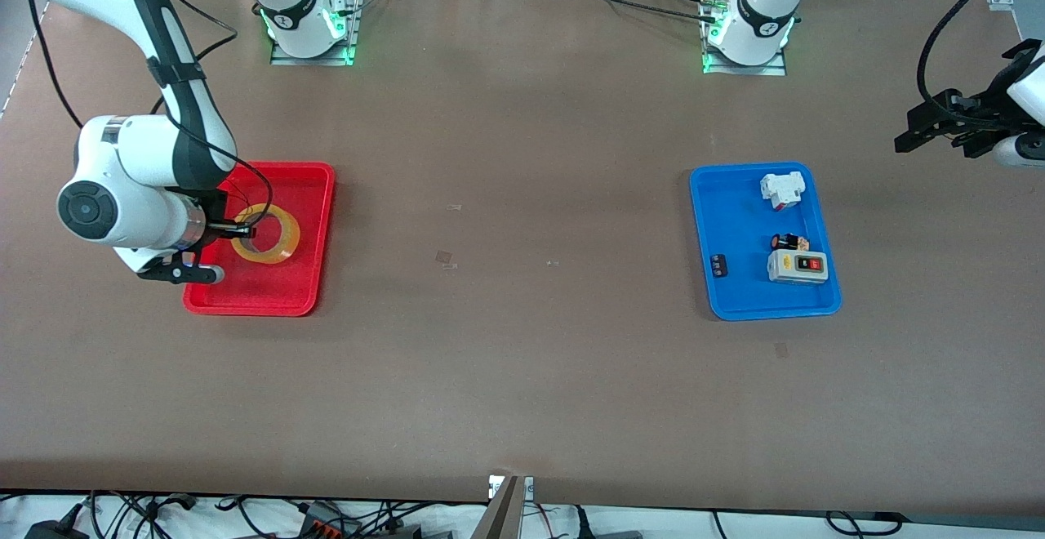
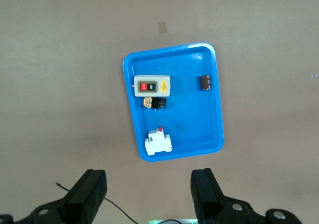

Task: Place and move tape with both arms
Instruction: 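Lower the tape into the red tray and open the right gripper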

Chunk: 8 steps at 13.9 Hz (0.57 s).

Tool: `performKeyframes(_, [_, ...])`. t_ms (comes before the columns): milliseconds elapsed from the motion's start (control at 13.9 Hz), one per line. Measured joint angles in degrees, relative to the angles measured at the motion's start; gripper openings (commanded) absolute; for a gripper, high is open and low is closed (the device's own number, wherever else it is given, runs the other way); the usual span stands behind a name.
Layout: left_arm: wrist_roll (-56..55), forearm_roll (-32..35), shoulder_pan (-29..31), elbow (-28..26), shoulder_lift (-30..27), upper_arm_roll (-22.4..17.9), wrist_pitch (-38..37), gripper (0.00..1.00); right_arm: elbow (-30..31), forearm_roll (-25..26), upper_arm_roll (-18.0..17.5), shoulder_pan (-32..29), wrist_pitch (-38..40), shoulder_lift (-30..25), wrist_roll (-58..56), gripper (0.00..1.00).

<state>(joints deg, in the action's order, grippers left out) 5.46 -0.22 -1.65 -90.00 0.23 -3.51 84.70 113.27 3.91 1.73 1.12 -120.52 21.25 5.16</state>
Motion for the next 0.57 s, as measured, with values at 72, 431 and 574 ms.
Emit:
performKeyframes(72, [-0.01, -0.23, 0.07, 0.06, -0.01, 0.00, -0.24, 1.00, 1.43, 0.05, 0.01, -0.63, -2.05, 0.05, -1.13, 0.00])
performKeyframes(431, [-0.04, -0.42, 0.29, 0.98, -0.03, -0.03, -1.18, 1.00, 4.80, 0.53, 0.01, -3.27, -6.11, 0.07, -4.11, 0.01])
performKeyframes(574, [-0.04, -0.43, 0.30, 1.13, -0.03, -0.01, -1.33, 1.00, 5.24, 0.53, -0.12, -3.26, -6.90, 0.11, -4.11, 0.06])
